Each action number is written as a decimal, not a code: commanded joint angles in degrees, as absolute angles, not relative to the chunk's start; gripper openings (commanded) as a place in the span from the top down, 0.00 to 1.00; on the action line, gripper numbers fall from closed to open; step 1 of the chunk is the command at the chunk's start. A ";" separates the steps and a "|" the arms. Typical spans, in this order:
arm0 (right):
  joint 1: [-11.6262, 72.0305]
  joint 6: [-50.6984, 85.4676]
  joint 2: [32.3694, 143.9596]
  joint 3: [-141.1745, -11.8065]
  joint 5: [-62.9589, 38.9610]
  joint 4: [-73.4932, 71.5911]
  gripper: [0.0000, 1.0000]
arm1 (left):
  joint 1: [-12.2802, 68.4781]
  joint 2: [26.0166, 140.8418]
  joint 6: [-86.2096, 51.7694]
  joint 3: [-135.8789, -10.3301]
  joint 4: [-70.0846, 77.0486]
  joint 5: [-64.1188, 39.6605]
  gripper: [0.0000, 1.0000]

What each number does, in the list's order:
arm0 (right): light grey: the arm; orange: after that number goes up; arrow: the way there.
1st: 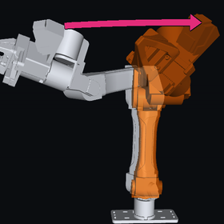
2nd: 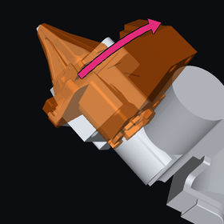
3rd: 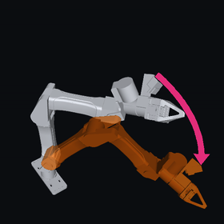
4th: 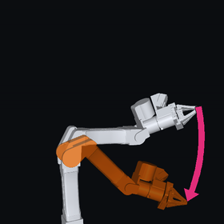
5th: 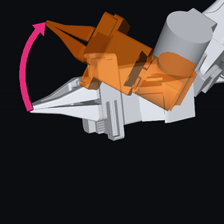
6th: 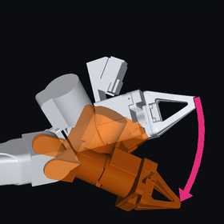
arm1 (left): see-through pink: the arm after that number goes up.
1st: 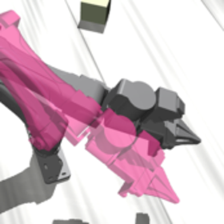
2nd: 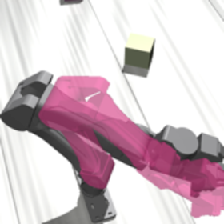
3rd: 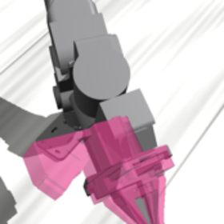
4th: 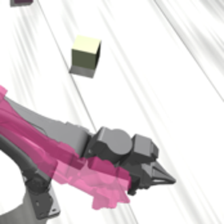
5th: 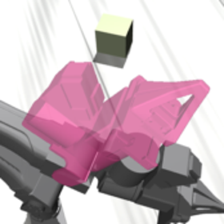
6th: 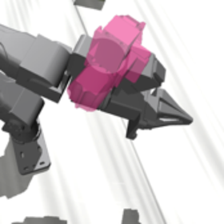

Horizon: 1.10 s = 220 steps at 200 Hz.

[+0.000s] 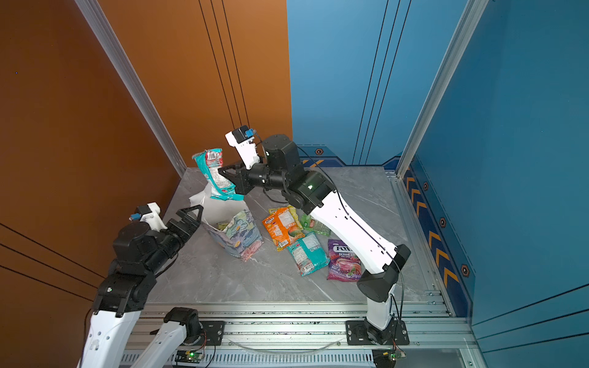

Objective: Place the snacks into the paper bag
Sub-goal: Place the snack in the paper bag.

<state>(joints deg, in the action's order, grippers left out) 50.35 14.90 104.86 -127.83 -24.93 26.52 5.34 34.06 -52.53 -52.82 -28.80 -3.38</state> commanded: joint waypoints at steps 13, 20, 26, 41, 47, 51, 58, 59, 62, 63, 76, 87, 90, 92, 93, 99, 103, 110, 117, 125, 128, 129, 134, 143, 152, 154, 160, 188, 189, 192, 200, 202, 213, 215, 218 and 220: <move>51.40 11.34 106.06 -129.62 -26.02 28.36 1.00 | 4.07 31.22 -53.53 -50.97 -27.34 5.52 0.02; 51.37 11.06 106.33 -129.56 -26.18 28.71 1.00 | 3.72 30.96 -54.01 -50.96 -28.18 6.82 0.02; 51.41 10.82 106.69 -129.54 -26.32 28.99 1.00 | 3.40 30.70 -54.41 -50.81 -28.53 7.63 0.02; 51.44 10.32 107.67 -129.64 -26.54 29.48 1.00 | 2.50 30.36 -55.55 -49.95 -28.48 8.24 0.02; 51.42 10.04 108.09 -129.62 -26.58 29.57 1.00 | 2.16 30.41 -56.04 -49.62 -28.33 8.21 0.02; 51.42 9.87 108.32 -129.60 -26.67 29.66 1.00 | 1.91 30.44 -56.40 -49.44 -28.30 8.13 0.02; 51.35 9.48 108.82 -129.66 -26.72 29.79 1.00 | 1.41 30.57 -56.91 -49.08 -27.92 7.71 0.02; 51.38 9.40 108.95 -129.65 -26.67 29.79 1.00 | 1.36 30.58 -56.97 -49.02 -27.85 7.59 0.02; 51.37 9.33 109.16 -129.66 -26.63 29.79 1.00 | 1.14 30.66 -57.10 -48.89 -27.53 7.25 0.02; 51.39 9.28 109.20 -129.69 -26.58 29.79 1.00 | 1.05 30.71 -57.20 -48.83 -27.48 7.14 0.02; 51.50 8.40 110.19 -129.75 -25.89 29.80 1.00 | 0.18 31.15 -58.19 -47.93 -25.86 5.27 0.02; 51.54 7.83 111.25 -130.10 -24.51 29.73 1.00 | -0.44 31.68 -59.23 -46.78 -23.35 3.08 0.02; 51.58 7.76 111.48 -130.08 -24.28 29.71 1.00 | -0.58 31.79 -59.52 -46.54 -22.73 2.36 0.02; 51.59 7.74 111.67 -130.21 -24.02 29.73 1.00 | -0.74 31.94 -59.75 -46.33 -22.27 1.95 0.02; 51.57 7.67 111.83 -130.40 -23.83 29.71 1.00 | -0.81 31.97 -59.85 -46.28 -22.08 1.72 0.02; 51.64 7.49 112.35 -130.71 -23.37 29.75 1.00 | -1.24 32.32 -60.36 -46.00 -21.36 0.66 0.02; 51.66 7.43 112.73 -131.08 -23.13 29.71 1.00 | -1.51 32.50 -60.69 -45.88 -21.07 0.11 0.02; 51.71 7.30 113.26 -131.66 -22.80 29.71 1.00 | -1.98 32.99 -61.05 -45.84 -20.82 -0.71 0.02; 51.81 7.14 113.78 -131.99 -22.53 29.73 1.00 | -2.41 33.32 -61.17 -45.91 -20.68 -1.53 0.02; 51.93 6.91 114.22 -132.43 -22.04 29.71 1.00 | -2.91 33.51 -61.17 -45.97 -20.28 -2.36 0.02; 51.96 6.80 114.38 -132.57 -21.79 29.76 1.00 | -3.09 33.57 -61.05 -46.07 -20.14 -2.57 0.02; 52.00 6.78 114.45 -132.64 -21.75 29.78 1.00 | -3.17 33.57 -61.07 -46.06 -20.13 -2.65 0.02; 52.11 6.49 114.78 -132.79 -21.39 29.81 1.00 | -3.32 33.68 -60.97 -46.14 -20.13 -3.08 0.02; 52.21 6.40 115.25 -133.26 -20.56 29.80 1.00 | -3.84 33.78 -60.86 -46.32 -20.29 -3.49 0.02; 52.21 6.37 115.73 -133.66 -20.17 30.10 1.00 | -4.35 33.90 -60.88 -46.34 -20.61 -4.00 0.02; 52.21 6.41 115.79 -133.74 -20.16 30.20 1.00 | -4.42 33.94 -60.84 -46.37 -20.62 -4.26 0.02; 52.15 6.34 116.00 -133.94 -20.13 30.44 1.00 | -4.82 33.93 -60.94 -46.18 -20.60 -4.72 0.02; 52.12 5.41 116.37 -133.91 -19.58 31.67 1.00 | -6.37 34.20 -61.34 -45.59 -20.18 -7.18 0.02; 52.12 5.34 116.41 -133.93 -19.59 31.70 1.00 | -6.44 34.20 -61.34 -45.51 -20.11 -7.24 0.02; 52.12 5.24 116.45 -133.90 -19.66 31.85 1.00 | -6.62 34.23 -61.39 -45.42 -20.06 -7.50 0.02; 52.12 4.89 116.54 -133.90 -19.99 32.10 1.00 | -6.95 34.43 -61.68 -45.31 -19.87 -8.00 0.02; 52.12 4.80 116.61 -133.87 -20.07 32.15 1.00 | -7.03 34.43 -61.76 -45.14 -19.80 -8.24 0.02; 52.12 4.36 116.82 -133.87 -20.86 32.51 1.00 | -7.47 34.54 -62.27 -44.59 -18.71 -9.20 0.02; 52.14 4.32 116.88 -133.88 -20.95 32.50 1.00 | -7.47 34.63 -62.35 -44.50 -18.65 -9.44 0.02; 52.12 4.17 116.94 -133.93 -21.22 32.64 1.00 | -7.64 34.67 -62.52 -44.38 -18.36 -9.69 0.02; 52.12 4.14 116.97 -133.94 -21.45 32.68 1.00 | -7.64 34.75 -62.52 -44.27 -18.08 -9.87 0.02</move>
